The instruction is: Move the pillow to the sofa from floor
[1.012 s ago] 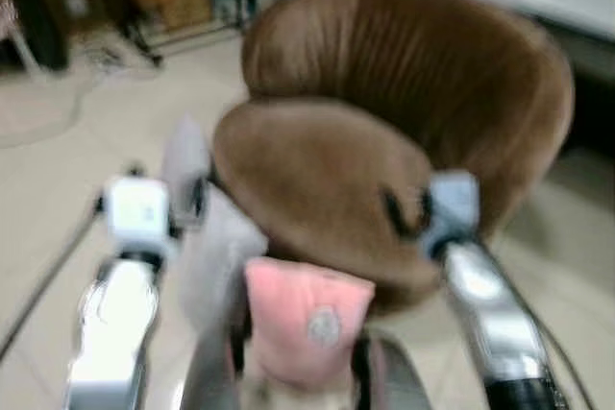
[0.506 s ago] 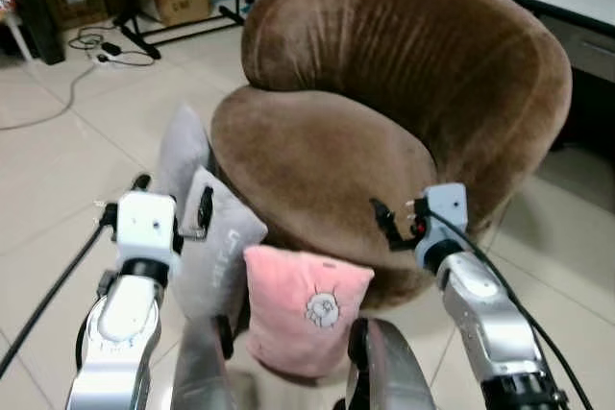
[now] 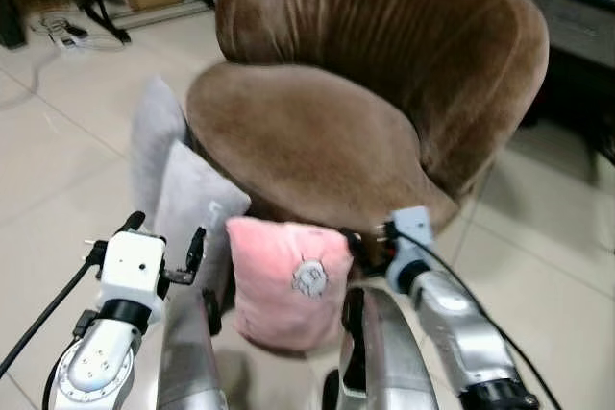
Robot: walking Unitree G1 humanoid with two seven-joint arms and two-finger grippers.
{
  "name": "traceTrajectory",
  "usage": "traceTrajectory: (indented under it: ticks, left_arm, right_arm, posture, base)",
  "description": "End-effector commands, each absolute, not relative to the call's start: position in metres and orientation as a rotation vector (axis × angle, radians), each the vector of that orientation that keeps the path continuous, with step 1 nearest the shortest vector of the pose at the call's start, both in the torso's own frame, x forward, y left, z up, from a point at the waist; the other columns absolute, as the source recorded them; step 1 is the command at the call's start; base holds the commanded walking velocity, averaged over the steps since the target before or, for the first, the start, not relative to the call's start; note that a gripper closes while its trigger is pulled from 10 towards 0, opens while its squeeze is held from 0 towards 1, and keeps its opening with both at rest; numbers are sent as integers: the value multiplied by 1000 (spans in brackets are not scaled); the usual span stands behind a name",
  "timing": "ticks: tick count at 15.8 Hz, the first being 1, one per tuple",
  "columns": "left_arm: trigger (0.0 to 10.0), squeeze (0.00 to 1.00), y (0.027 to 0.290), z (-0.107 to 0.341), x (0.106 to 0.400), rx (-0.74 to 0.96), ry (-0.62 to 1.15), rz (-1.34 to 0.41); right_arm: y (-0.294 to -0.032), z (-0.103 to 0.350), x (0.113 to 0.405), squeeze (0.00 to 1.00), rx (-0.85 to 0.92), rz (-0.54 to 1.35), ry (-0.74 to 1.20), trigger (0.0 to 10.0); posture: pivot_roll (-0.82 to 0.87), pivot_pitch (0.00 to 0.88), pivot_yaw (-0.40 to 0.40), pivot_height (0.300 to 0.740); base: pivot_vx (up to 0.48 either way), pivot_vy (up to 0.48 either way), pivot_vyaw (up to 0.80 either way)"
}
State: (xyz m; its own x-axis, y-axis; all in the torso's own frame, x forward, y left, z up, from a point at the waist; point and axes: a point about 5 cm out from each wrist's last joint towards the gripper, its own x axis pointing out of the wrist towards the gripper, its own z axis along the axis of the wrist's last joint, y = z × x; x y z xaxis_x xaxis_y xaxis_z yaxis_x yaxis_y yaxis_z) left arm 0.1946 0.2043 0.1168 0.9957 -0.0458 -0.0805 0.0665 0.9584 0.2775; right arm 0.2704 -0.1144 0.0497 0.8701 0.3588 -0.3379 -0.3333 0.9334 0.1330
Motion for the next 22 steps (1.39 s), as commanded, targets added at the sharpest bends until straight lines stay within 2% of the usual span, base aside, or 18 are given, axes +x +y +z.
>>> traceTrajectory:
  ticks: [1, 4, 7, 9, 10, 12, 14, 16, 22]
  left_arm:
    - [10000, 0, 200, 122, 193, 272, 59, -75]
    - [10000, 0, 195, 126, 190, 269, 50, -85]
    - [10000, 0, 191, 144, 171, 199, 62, -169]
    - [10000, 0, 196, 152, 154, 188, 108, -228]
    - [10000, 0, 202, 158, 146, 185, 129, -216]
    - [10000, 0, 205, 171, 128, 176, 144, -206]
    - [10000, 0, 205, 172, 123, 162, 163, -212]
    - [10000, 0, 208, 174, 129, 183, 151, -187]
    - [10000, 0, 214, 190, 112, 201, 166, -171]
  right_arm:
    - [-118, 49, 276, 1000, 82, 337, 364, 10000]
    - [-101, 39, 294, 1000, 184, 315, 416, 10000]
    - [-92, 24, 310, 1000, 175, 194, 497, 10000]
    - [-91, 21, 313, 1000, 166, 124, 510, 10000]
    - [-89, 21, 317, 1000, 254, 65, 512, 10000]
    - [-76, 26, 319, 0, 401, 68, 491, 10000]
    - [-68, 33, 323, 0, 417, 53, 444, 10000]
    - [-59, 42, 326, 0, 446, 133, 382, 10000]
    - [-33, 40, 319, 0, 476, 132, 415, 10000]
  posture:
    - [64, 128, -139, 485]
    - [75, 181, -169, 485]
    - [126, 281, -192, 485]
    - [155, 312, -192, 485]
    - [176, 325, -195, 485]
    - [222, 343, -183, 485]
    - [215, 337, -175, 485]
    - [222, 326, -178, 485]
    - [297, 372, -147, 485]
  base:
    - [0, 0, 0]
    - [0, 0, 0]
    - [0, 0, 0]
    - [0, 0, 0]
    - [0, 0, 0]
    - [0, 0, 0]
    - [0, 0, 0]
    - [0, 0, 0]
    - [0, 0, 0]
